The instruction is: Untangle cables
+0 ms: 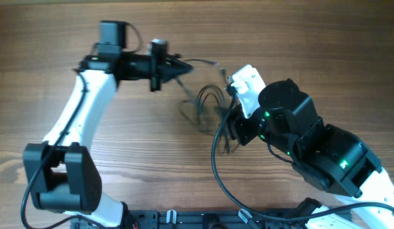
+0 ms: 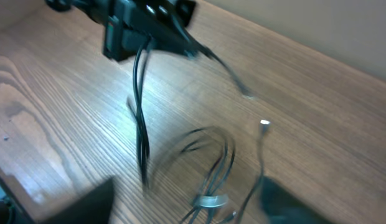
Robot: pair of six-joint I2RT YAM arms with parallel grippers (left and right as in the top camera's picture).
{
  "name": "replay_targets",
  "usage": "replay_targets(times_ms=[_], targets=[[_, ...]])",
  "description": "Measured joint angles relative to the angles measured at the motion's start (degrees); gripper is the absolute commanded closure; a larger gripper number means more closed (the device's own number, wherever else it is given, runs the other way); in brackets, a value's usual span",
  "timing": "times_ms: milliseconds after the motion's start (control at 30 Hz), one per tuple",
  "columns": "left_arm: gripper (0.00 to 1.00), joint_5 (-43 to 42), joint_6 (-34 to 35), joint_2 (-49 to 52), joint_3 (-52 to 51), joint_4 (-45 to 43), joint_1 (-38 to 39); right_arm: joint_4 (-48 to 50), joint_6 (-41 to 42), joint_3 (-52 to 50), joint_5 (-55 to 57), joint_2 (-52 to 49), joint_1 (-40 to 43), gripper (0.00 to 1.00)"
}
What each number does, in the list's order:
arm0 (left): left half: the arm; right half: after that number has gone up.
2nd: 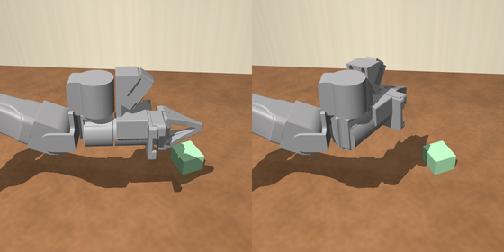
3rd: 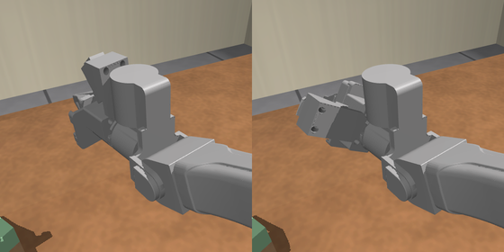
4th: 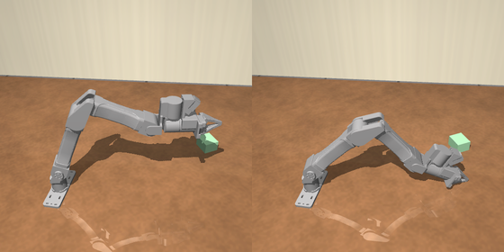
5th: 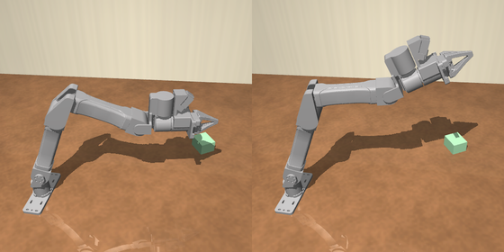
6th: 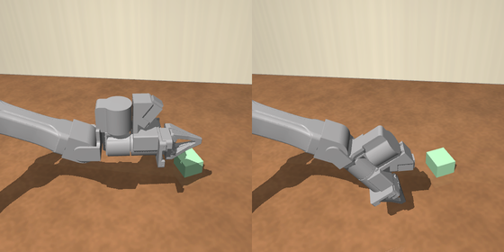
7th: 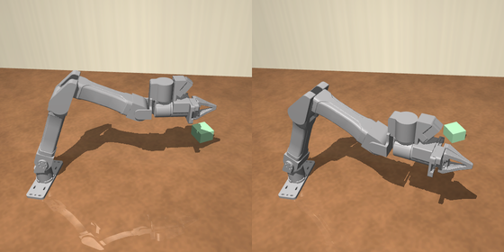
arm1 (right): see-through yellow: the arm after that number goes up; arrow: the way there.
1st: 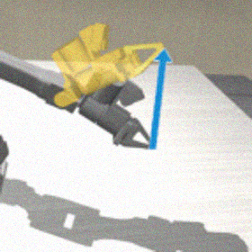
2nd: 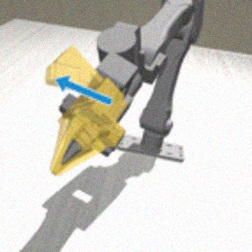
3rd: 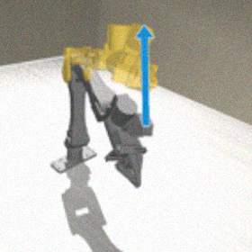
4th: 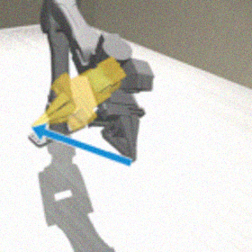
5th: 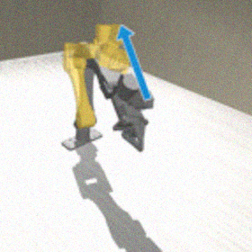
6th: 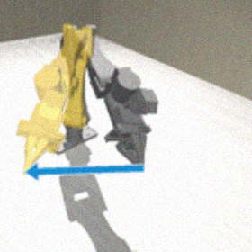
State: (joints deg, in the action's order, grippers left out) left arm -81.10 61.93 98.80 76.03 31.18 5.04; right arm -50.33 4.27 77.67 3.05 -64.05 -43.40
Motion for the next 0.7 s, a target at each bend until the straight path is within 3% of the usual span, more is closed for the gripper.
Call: replay_targets(times_ms=[233,400,567,700], targets=[[0.96,-4.7,-8.5,0.0,0.0,0.3,-13.5,0.0,0.0,0.0,2.0,0.0,0.0,0.0],[0.96,-6.6,-9.3,-2.5,-0.1,0.3,-14.5,0.0,0.0,0.0,2.0,-3.5,0.0,0.0],[0.96,-7.8,1.6,-13.9,-0.2,-20.4,-16.2,0.5,-1.4,0.0,2.0,-10.9,0.0,0.0],[0.96,-7.9,10.0,-21.8,-0.1,-26.6,-19.4,3.8,-4.3,0.0,-1.9,-13.7,0.0,0.0]])
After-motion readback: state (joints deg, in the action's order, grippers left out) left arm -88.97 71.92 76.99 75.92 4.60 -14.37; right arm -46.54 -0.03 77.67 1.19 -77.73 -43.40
